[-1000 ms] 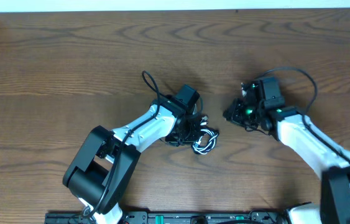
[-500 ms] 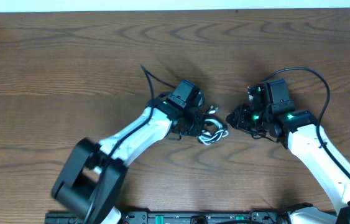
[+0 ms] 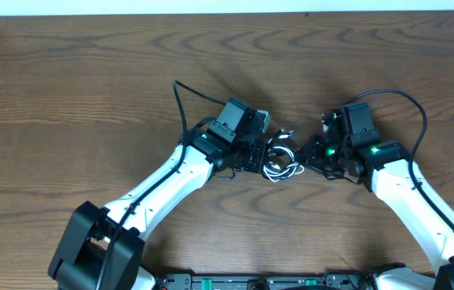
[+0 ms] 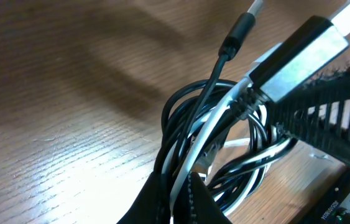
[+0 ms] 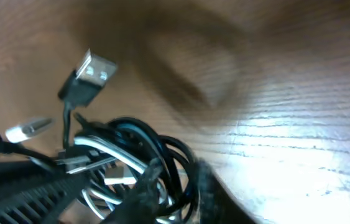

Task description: Untangle cables

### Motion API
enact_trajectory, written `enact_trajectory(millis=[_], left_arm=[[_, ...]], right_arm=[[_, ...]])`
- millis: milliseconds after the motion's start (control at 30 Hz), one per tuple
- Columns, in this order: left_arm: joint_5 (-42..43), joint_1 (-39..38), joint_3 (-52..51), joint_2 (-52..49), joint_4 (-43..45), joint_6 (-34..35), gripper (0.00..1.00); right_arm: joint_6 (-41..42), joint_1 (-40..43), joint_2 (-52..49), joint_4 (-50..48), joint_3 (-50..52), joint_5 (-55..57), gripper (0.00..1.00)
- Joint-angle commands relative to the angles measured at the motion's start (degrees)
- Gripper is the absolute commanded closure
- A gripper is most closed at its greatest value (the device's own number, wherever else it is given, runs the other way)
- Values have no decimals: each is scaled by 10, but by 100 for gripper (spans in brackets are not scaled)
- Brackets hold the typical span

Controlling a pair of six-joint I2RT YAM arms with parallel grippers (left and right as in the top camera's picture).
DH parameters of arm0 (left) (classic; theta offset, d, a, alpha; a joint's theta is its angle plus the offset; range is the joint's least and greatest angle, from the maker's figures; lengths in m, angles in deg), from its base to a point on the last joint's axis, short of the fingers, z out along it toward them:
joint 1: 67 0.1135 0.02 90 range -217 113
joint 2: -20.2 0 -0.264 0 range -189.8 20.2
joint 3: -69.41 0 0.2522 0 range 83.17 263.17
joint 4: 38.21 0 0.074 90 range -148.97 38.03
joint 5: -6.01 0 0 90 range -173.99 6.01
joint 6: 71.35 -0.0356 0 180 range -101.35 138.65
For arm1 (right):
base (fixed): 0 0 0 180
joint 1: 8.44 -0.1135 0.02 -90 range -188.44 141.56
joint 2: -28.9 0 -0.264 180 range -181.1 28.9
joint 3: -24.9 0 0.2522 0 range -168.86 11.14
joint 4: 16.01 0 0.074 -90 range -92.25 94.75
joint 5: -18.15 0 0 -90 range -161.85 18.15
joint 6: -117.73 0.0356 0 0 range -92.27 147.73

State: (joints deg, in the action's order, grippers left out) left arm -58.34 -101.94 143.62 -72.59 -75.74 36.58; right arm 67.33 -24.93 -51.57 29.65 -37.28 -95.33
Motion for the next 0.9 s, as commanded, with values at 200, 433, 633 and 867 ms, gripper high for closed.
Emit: enact_trajectory(millis=[200, 433, 633, 867], left_arm=[[11, 1, -2, 2, 1, -8, 93], [-40, 1, -3, 2, -19, -7, 93], [-43, 1, -3, 2, -19, -7, 93], [-43, 1, -3, 2, -19, -7, 93]], right_arm=[[-29, -16, -6, -16, -2, 49, 99], [-297, -16, -5, -207, -2, -375, 99], [-293, -16, -5, -200, -2, -347, 99], [-219, -16, -5, -33, -2, 64, 99]])
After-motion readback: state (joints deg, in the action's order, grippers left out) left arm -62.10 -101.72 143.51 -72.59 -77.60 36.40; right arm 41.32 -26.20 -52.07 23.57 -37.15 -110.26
